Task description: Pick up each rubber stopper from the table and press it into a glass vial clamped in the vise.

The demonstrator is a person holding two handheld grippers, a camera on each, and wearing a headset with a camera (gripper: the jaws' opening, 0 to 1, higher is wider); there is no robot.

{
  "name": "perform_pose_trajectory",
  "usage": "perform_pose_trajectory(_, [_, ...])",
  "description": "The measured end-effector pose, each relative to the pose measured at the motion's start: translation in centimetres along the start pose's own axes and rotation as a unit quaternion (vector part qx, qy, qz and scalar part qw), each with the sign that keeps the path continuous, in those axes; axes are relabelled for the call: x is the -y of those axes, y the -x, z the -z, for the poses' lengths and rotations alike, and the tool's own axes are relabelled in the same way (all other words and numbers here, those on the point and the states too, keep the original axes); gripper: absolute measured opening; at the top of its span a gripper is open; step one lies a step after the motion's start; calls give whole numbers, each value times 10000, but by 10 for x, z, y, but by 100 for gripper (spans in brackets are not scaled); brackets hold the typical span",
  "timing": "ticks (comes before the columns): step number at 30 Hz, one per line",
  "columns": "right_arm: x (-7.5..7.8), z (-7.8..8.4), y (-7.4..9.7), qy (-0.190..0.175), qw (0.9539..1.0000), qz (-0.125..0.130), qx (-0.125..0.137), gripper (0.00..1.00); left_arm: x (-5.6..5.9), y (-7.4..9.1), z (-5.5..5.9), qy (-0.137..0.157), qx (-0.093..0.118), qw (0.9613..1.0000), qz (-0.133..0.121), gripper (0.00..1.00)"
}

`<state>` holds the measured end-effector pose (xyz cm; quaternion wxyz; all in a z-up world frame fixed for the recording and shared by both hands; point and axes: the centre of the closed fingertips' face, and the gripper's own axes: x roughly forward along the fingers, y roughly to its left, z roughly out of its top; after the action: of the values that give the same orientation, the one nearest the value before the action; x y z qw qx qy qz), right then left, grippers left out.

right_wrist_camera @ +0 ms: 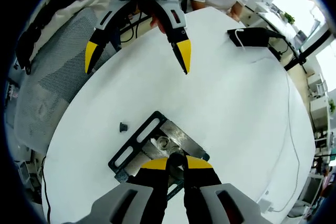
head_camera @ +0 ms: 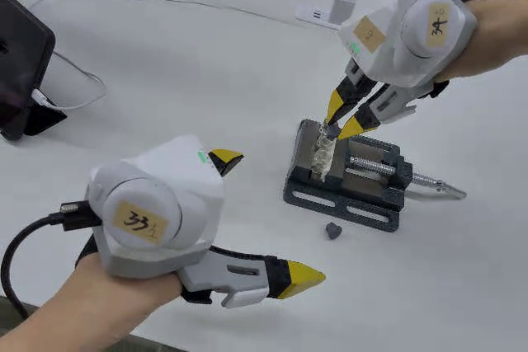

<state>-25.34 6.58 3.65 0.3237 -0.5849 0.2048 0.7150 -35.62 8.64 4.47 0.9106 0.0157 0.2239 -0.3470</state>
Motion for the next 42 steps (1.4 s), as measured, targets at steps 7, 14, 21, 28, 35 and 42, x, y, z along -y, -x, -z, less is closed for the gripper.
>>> perform_pose_trajectory(7, [1, 1, -5, 6, 10000, -50, -28, 5, -2, 0, 2, 43, -4, 10000, -22, 95])
perform_pose_trajectory(14, [1, 2, -8, -26, 10000, -78, -36, 5, -2, 0, 4, 77, -24, 10000, -17, 95])
perform_pose_trajectory(21, [0, 1, -8, -69, 9999, -98, -46, 5, -1, -1, 6, 87, -43, 10000, -1, 95])
perform_pose_trajectory(28, [0, 1, -8, -204, 9996, -131, -120, 5, 0, -3, 4, 85, -32, 10000, 20, 94])
perform_pose_trajectory(35, [3, 2, -9, -483, 9986, -141, -169, 4, -2, -2, 3, 94, -17, 10000, 3, 94])
perform_pose_trajectory(42, [5, 4, -10, -909, 9954, -140, -272, 4, -3, -3, 1, 85, 0, 10000, 4, 94])
